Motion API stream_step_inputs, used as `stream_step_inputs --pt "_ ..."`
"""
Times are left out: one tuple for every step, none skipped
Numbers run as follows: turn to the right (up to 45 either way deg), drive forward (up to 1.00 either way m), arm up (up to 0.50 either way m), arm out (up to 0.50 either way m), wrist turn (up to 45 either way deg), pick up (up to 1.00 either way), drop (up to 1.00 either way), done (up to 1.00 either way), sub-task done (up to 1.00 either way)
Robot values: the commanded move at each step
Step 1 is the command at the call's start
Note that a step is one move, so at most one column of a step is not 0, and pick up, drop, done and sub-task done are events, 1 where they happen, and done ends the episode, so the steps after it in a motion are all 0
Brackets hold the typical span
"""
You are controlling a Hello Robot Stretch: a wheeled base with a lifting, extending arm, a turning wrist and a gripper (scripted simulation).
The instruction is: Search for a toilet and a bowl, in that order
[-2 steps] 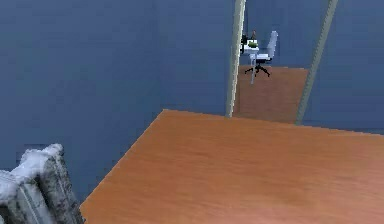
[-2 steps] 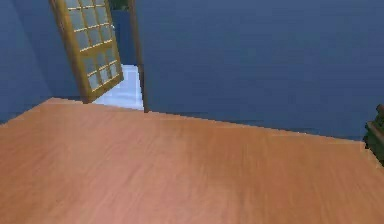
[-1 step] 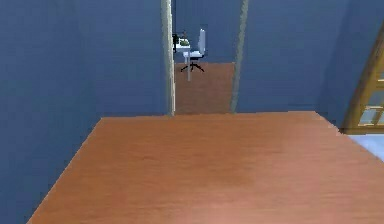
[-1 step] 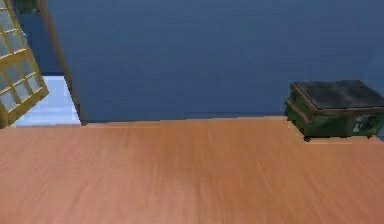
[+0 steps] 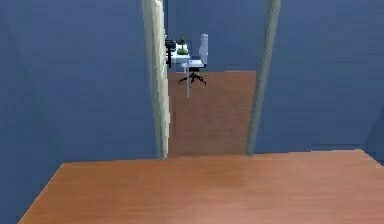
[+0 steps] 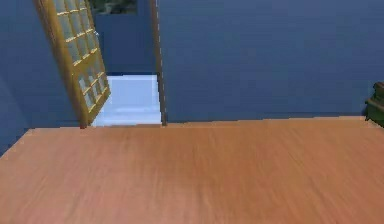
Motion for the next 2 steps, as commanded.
stream_step_inputs --pt "0.0 1.00 0.00 0.00 0.0 0.00 0.00 0.00 0.00" --pt "6.0 0.00 0.00 0.00 0.0 0.00 0.00 0.00 0.00"
